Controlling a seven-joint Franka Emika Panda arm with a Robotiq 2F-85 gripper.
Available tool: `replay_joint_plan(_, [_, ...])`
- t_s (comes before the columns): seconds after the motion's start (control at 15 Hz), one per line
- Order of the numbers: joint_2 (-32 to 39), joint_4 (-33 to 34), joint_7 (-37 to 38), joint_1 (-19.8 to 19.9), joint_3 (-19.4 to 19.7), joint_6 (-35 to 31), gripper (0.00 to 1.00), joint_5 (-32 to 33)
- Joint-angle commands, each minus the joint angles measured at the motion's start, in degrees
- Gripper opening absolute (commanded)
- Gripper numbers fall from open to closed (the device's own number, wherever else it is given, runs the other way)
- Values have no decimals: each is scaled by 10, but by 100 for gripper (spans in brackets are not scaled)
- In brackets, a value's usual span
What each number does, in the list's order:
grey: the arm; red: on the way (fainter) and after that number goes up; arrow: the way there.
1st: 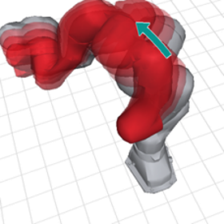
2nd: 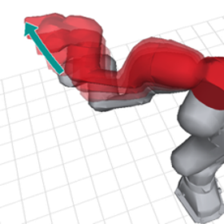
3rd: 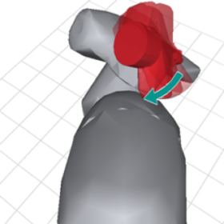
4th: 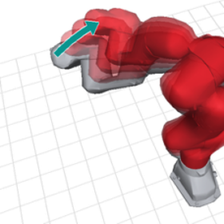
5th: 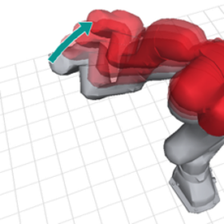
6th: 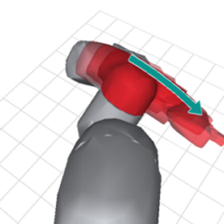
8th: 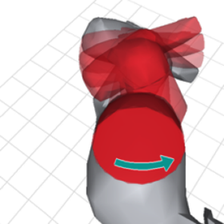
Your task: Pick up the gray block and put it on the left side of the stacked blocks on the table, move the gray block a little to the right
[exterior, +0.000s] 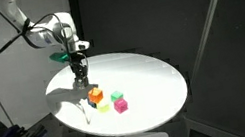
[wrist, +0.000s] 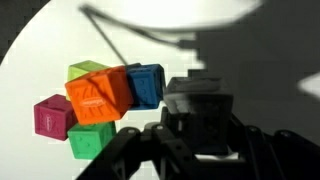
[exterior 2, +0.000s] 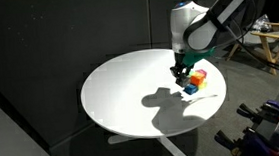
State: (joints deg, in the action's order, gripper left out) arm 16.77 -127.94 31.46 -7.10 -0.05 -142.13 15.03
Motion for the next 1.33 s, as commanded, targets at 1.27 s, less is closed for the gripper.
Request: replay_joint_plan(1.27, [77, 58, -8, -36, 48, -2, 26, 5])
